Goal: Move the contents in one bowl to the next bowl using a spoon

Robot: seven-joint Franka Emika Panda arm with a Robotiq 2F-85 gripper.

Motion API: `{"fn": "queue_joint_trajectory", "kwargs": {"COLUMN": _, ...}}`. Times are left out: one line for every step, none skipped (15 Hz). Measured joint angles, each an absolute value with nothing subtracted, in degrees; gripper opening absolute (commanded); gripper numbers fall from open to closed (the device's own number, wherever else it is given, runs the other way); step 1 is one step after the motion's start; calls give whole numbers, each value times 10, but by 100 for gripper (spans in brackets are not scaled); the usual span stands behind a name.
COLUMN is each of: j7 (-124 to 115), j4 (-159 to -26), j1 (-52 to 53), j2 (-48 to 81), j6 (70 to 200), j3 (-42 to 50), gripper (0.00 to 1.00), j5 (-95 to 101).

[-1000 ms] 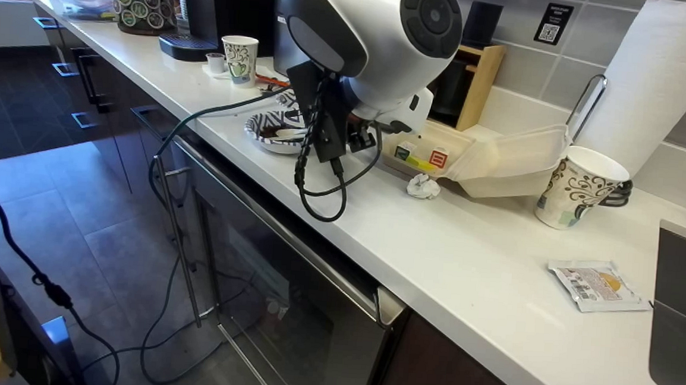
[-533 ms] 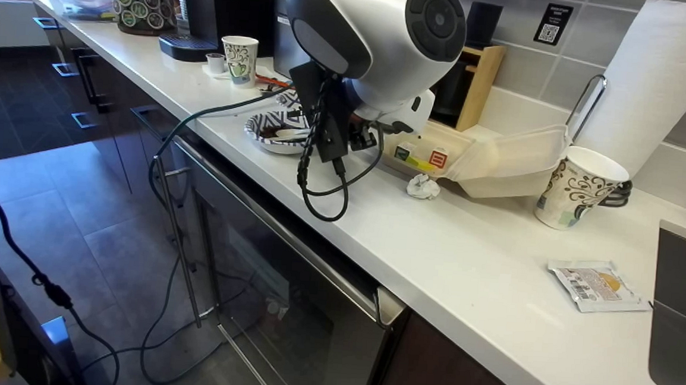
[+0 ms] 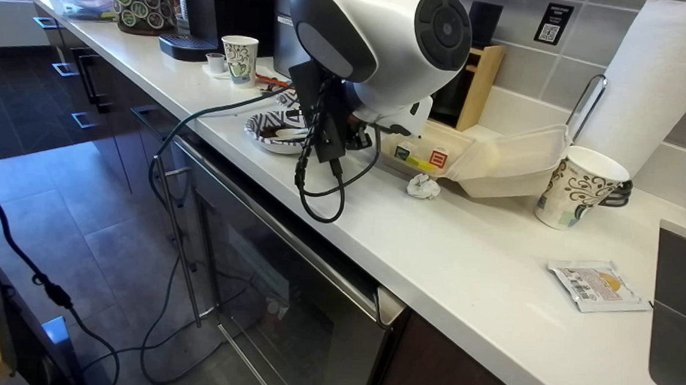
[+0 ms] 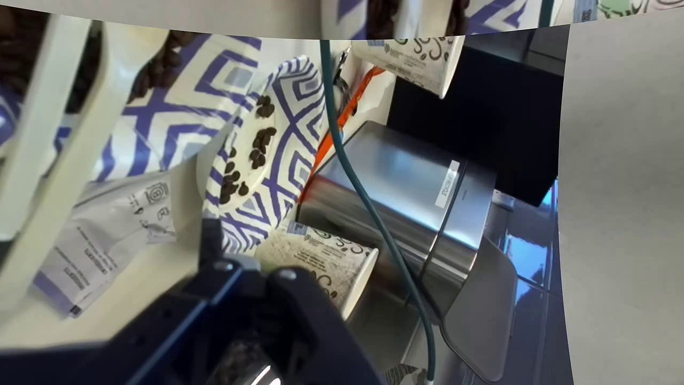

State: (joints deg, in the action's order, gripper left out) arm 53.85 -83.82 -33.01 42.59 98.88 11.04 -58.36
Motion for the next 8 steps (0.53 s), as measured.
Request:
{"fn": "queue_joint_trajectory", "kwargs": {"j7": 537, "j4": -836, "j1": -332, "j2": 427, "j6": 984, "j3": 111, "gripper": 71, "j5": -582}}
{"fn": "queue_joint_trajectory", "kwargs": {"j7": 535, "j4": -833, "j1": -333, "j2": 428, "j6": 983, "j3": 111, "gripper": 71, "j5": -580}}
{"fn": "queue_joint_trajectory", "kwargs": {"j7": 533, "j4": -830, "j1": -335, "j2": 430, "j6": 981, "j3": 111, "gripper": 72, "j5": -577}}
{"fn": "queue_joint_trajectory", "kwargs": {"j7": 531, "j4": -827, "j1": -336, "j2": 432, "j6": 978, "j3": 111, "gripper": 70, "j5": -573}}
{"fn": "queue_joint_trajectory", "kwargs": {"j7": 530, "j4": -825, "j1": -337, "j2": 433, "j6": 975, "j3": 111, "gripper": 62, "j5": -570}}
{"fn": "queue_joint_trajectory", "kwargs": {"j7": 530, "j4": -824, "j1": -338, "j2": 434, "j6": 973, "j3": 111, "gripper": 54, "j5": -567}}
{"fn": "queue_joint_trajectory", "kwargs": {"j7": 530, "j4": -824, "j1": -338, "j2": 435, "j6": 973, "j3": 110, "gripper": 48, "j5": -567}}
{"fn": "queue_joint_trajectory", "kwargs": {"j7": 530, "j4": -824, "j1": -339, "j2": 435, "j6": 973, "j3": 110, "gripper": 41, "j5": -567}}
